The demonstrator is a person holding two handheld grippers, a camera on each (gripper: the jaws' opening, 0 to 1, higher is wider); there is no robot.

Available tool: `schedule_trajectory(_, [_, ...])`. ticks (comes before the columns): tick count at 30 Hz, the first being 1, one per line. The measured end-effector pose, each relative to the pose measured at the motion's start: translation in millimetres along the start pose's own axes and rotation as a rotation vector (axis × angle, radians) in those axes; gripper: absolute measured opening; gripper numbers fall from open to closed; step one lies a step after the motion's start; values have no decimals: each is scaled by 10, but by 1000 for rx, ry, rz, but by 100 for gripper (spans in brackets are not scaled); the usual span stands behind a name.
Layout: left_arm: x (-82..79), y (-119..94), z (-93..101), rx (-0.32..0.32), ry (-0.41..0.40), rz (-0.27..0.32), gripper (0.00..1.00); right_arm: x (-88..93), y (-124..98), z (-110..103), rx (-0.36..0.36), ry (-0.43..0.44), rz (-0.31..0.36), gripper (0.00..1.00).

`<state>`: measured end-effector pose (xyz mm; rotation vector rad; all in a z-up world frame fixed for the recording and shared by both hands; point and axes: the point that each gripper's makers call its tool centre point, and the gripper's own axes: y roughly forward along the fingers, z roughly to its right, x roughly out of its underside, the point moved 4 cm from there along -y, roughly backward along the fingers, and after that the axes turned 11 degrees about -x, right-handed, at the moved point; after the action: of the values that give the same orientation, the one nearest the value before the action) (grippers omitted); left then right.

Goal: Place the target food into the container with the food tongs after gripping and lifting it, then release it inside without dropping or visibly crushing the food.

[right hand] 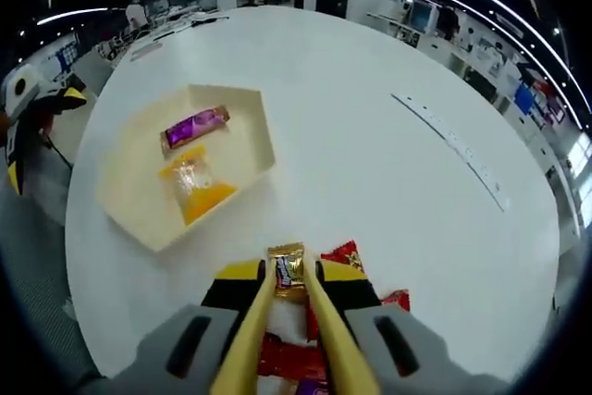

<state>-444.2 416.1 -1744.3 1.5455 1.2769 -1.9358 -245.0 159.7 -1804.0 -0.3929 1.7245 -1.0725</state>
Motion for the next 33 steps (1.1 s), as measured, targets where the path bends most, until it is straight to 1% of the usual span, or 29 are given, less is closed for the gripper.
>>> schedule_trajectory(4, [18,7,11,6,6,-11,93,-6,-9,12,1,14,3,20])
schedule_trajectory(9, [41,16,18,13,11,-20,94,-65,-83,25,-1,27,14,20])
schedule_trajectory(16, [38,17,9,8,9,-20,96,-119,-184,77,4,45,29,20])
schedule_trajectory(19, [34,18,-1,2,11,-15,99,-153,-215,76,3,38,27,20])
schedule_trajectory(25, [37,19,-12,0,9,-18,100,-242,-320,102,8,26,27,21])
schedule_trajectory(33, [33,14,-24,-6,8,-12,100,-283,-426,148,19,25,24,21])
